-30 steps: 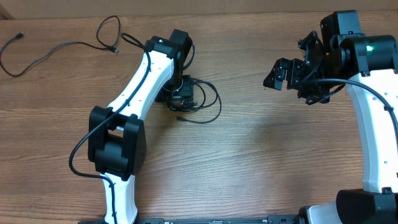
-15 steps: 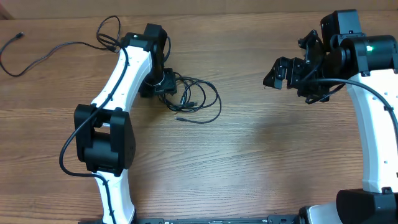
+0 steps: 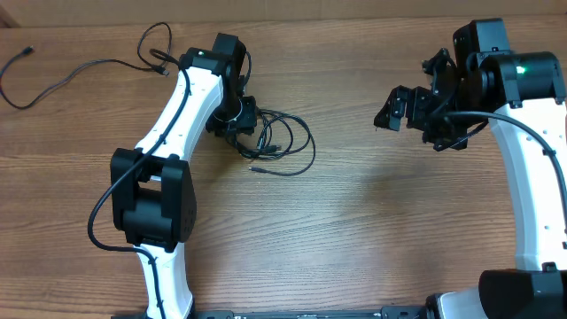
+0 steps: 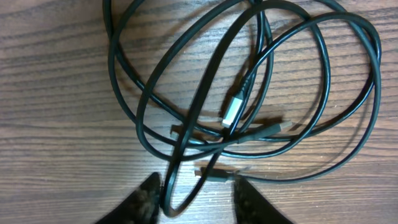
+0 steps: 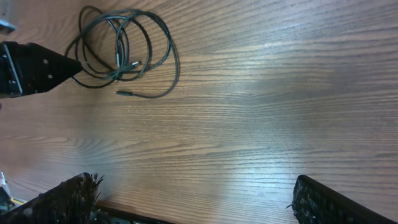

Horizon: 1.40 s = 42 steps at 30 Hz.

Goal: Untangle cables

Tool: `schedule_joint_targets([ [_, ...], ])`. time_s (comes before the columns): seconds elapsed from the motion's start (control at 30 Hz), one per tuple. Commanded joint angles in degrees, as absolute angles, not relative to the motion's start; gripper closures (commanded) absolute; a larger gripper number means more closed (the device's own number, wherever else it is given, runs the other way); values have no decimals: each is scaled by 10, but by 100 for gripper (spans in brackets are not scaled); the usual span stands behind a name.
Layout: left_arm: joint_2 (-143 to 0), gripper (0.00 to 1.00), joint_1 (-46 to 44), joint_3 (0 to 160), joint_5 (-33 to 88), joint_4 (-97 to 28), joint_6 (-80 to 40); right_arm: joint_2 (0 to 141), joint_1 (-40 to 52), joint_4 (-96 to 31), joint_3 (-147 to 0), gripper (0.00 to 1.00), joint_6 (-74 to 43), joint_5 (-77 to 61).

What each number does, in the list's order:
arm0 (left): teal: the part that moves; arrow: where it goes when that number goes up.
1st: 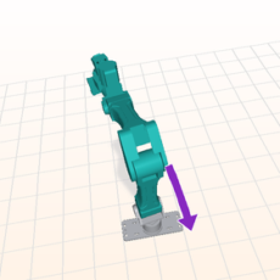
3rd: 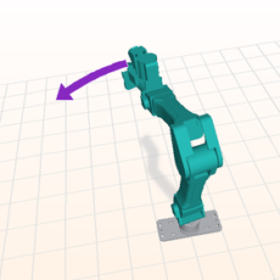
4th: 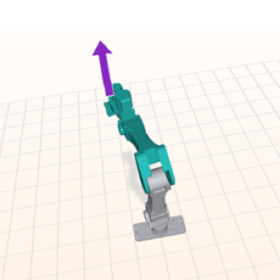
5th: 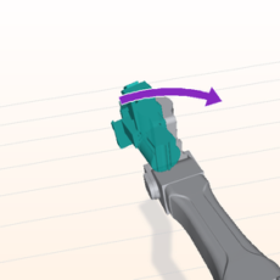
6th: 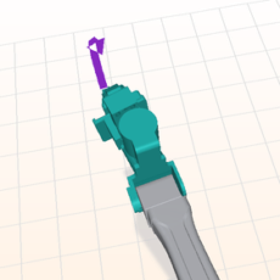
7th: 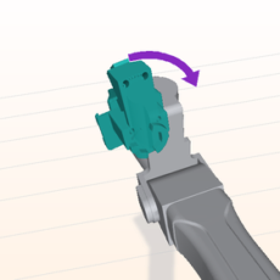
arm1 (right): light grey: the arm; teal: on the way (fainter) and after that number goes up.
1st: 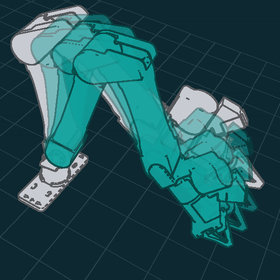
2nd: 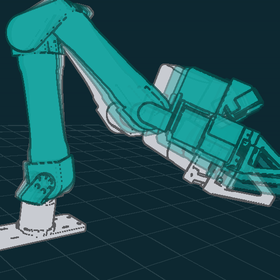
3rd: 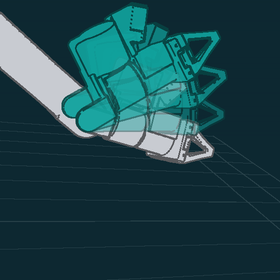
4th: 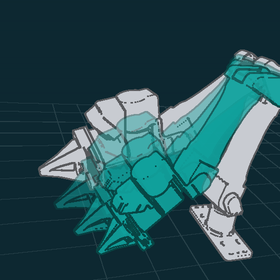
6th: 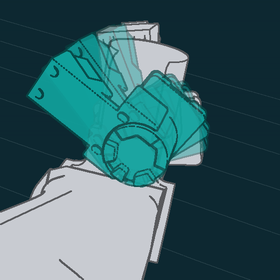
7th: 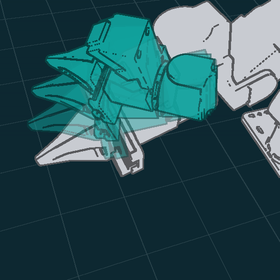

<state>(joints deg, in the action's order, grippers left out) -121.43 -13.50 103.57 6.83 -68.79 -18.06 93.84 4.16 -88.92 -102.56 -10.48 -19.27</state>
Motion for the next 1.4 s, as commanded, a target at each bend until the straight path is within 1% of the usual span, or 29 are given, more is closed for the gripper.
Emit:
schedule_joint_targets([
  [0.0,-1216,66,-136,1026,60,-684,-185,936,46,-885,-1023,0,-106,-194],
  [0.13,-1216,62,-136,1011,60,-672,-188,936,46,-885,-1023,0,-106,-196],
  [0.17,-1216,62,-136,1002,60,-667,-195,936,46,-885,-1023,0,-106,-196],
  [0.2,-1216,65,-136,992,61,-658,-200,936,46,-885,-1023,0,-106,-196],
  [0.27,-1216,76,-136,978,62,-647,-202,936,46,-885,-1023,0,-106,-196],
  [0.3,-1216,89,-136,975,66,-643,-202,936,46,-883,-1023,0,-106,-196],
  [0.33,-1216,96,-136,975,71,-642,-201,936,46,-883,-1023,0,-106,-196],
  [0.43,-1214,96,-136,987,88,-646,-201,936,46,-883,-1023,0,-106,-196],
  [0.53,-1210,96,-136,1016,145,-655,-164,936,46,-883,-1023,0,-106,-196],
  [0.63,-1205,96,-139,1071,255,-684,-89,936,46,-883,-1023,0,-106,-196],
  [0.73,-1197,96,-139,1140,364,-715,-61,936,46,-876,-1023,0,-106,-196],
  [0.9,-1171,96,-140,1252,496,-728,-62,936,46,-871,-1023,0,-107,-196],
  [1.07,-1153,96,-147,1329,520,-728,-121,936,46,-867,-1023,0,-107,-212],
  [1.2,-1138,96,-152,1364,560,-714,-124,936,46,-854,-1023,0,-107,-224],
  [1.37,-1116,96,-153,1380,621,-651,-191,936,46,-831,-1023,0,-112,-241],
])
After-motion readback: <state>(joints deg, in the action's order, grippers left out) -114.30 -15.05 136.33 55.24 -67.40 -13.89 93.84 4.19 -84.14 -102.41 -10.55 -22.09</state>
